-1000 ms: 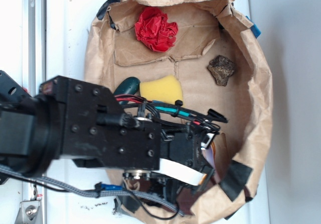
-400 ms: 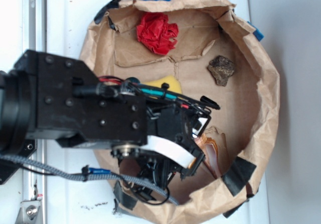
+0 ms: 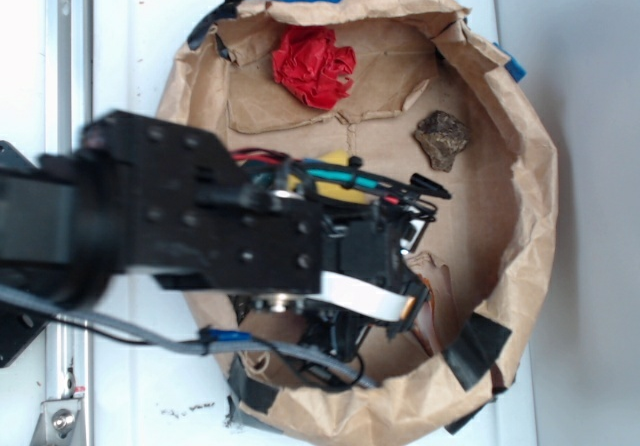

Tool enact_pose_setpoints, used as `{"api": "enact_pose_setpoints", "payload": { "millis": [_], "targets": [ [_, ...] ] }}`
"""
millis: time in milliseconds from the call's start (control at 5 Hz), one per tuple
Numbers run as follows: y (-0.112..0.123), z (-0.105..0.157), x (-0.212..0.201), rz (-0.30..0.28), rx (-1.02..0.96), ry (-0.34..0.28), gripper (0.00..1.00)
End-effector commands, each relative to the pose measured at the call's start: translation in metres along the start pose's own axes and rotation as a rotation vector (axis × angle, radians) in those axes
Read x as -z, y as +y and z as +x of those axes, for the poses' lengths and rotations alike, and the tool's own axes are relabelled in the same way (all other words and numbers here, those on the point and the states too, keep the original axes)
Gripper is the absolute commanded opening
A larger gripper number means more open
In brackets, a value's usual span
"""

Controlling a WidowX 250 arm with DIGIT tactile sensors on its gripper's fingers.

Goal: Grab the shell.

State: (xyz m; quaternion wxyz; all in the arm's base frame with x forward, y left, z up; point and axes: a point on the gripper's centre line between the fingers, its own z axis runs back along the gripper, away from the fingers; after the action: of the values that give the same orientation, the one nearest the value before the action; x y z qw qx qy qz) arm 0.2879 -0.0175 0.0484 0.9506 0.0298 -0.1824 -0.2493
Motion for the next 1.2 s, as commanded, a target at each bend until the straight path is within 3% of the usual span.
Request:
{"api": "enact_pose_setpoints", "payload": {
  "millis": [0,600,800,1000],
  "targets": [
    [0.004,0.023,0.001,0.048,0.014,-0.066,1.0],
    [-0.007,0.017,0.017,0.066,0.035,-0.045,0.99],
    [-0.003,0.019,0.017,0.062,0.006,-0.045,0.0],
    [-0.003,0.019,0.017,0.067,0.006,-0.051,0.0]
  ]
}}
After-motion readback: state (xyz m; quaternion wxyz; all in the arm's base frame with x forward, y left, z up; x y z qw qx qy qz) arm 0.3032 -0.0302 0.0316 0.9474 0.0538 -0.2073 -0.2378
